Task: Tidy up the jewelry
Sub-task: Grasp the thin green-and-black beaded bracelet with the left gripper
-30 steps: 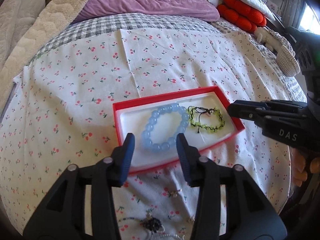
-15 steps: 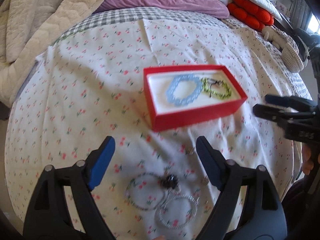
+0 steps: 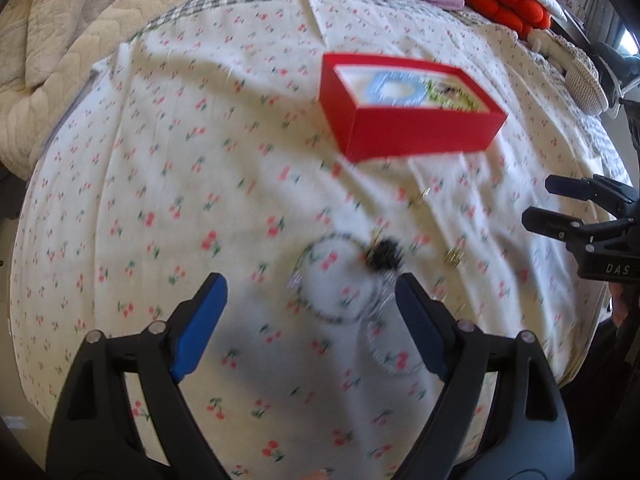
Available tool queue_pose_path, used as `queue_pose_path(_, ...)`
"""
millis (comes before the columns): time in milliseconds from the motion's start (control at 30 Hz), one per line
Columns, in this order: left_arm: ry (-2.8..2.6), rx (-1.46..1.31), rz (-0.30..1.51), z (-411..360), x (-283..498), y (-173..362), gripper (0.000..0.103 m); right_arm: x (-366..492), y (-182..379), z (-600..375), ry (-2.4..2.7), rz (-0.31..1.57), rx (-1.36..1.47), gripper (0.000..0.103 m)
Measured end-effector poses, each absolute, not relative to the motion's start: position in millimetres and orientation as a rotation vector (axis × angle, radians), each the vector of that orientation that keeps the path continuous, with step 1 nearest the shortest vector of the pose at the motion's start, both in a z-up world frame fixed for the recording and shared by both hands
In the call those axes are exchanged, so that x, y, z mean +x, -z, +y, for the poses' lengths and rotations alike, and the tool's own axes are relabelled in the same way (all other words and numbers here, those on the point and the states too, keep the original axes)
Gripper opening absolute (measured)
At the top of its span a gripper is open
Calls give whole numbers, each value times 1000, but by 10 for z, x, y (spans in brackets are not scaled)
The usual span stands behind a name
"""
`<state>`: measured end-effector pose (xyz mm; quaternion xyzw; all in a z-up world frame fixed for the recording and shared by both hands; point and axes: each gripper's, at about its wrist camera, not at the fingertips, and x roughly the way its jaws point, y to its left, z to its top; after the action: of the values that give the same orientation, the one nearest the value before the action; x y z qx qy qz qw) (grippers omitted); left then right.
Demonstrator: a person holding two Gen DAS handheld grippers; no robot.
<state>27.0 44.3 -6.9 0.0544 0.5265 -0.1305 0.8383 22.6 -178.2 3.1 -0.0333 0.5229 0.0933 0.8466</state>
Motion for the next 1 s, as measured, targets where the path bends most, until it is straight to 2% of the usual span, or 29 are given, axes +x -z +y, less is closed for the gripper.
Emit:
queue_pose_path(367, 245, -14, 1117, 901, 161, 257, 86, -93, 255, -1491, -257, 1124, -106, 81)
queue_pose_path(433, 263, -48, 1107, 928, 150, 242, 81, -119, 258, -1450, -263, 1118, -111, 81)
queue_pose_path(600, 306, -81, 1098, 860, 211, 245, 53, -129, 226, -1315, -299, 1098, -130, 81)
queue_pose_path(767, 343, -69, 1128, 671, 313, 341, 42, -101, 228, -1221, -319, 1088, -156, 81)
queue_pose_path(833, 337, -36, 1134, 591, 337, 374, 35, -96, 232, -1191, -329, 1087, -162, 81)
queue_pose_path(900, 327, -8, 1140, 544, 345, 391, 12, -92, 237, -1173, -333, 1086, -166, 81)
queue_pose_path(1000, 311, 11, 1148, 544, 333, 377, 6, -82, 236, -1135, -344, 1083, -169, 81)
